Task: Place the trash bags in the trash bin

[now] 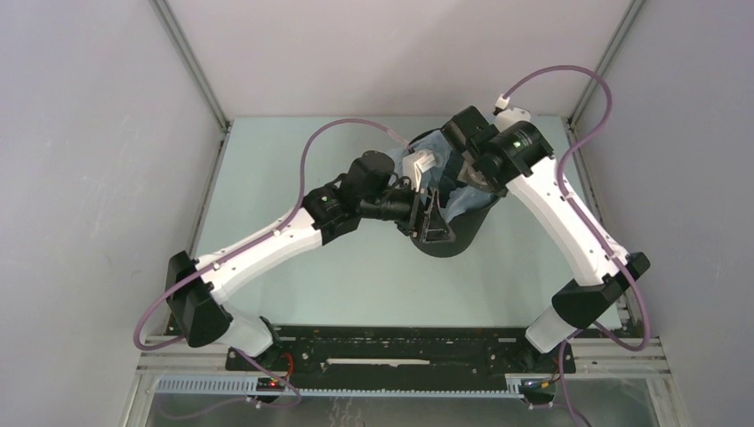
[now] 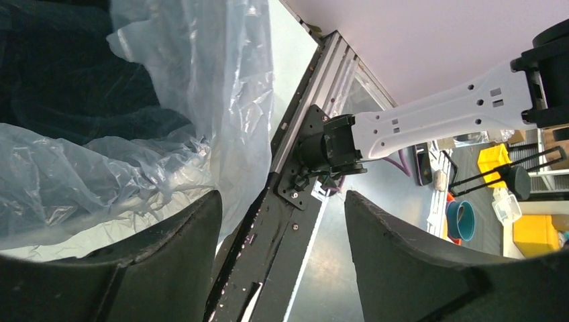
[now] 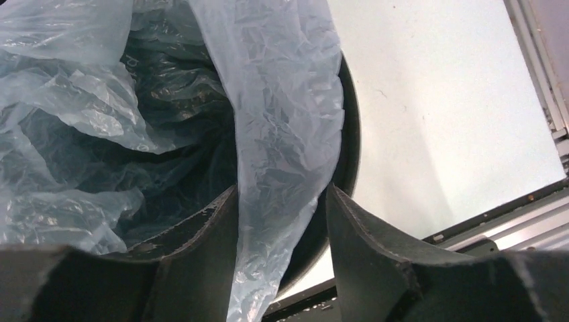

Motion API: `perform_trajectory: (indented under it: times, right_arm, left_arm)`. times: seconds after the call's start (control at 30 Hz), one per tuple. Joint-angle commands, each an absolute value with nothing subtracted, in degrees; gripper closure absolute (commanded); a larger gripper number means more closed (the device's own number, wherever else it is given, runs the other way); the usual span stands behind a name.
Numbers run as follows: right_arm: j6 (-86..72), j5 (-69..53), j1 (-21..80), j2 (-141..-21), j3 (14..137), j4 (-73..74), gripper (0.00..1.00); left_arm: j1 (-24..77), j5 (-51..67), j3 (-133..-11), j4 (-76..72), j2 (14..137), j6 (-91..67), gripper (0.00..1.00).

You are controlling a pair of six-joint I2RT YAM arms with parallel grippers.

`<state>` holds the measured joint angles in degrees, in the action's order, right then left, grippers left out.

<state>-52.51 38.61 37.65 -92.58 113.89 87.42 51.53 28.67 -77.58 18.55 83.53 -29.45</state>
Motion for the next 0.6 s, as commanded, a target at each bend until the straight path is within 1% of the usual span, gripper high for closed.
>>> perform_trajectory:
  times: [0.0, 0.17, 0.33, 0.43, 0.57]
  right_arm:
    - [-51.1, 39.4, 38.0, -85.7, 112.5, 88.2, 0.46]
    - [-53.3, 37.7, 34.8, -78.5, 104.2, 87.7, 0.49]
    - [-46.7, 30.3, 27.8, -67.1, 88.1, 73.9, 0.58]
    - [-39.7, 23.1, 22.8, -61.8, 79.9, 63.5, 0.58]
    - [-33.0, 12.6, 17.4, -60.2, 76.2, 56.5, 0.55]
  left_arm:
    - [51.6, 28.0, -77.2, 17.8, 82.7, -28.3, 0.27]
    - [51.2, 27.9, -77.6, 17.8, 82.7, -28.7, 0.24]
    - [49.4, 28.1, -76.7, 17.8, 81.2, -29.4, 0.23]
    - [48.3, 28.4, -76.1, 17.7, 80.2, -30.2, 0.22]
    - [46.6, 28.6, -75.5, 17.8, 78.2, -31.8, 0.21]
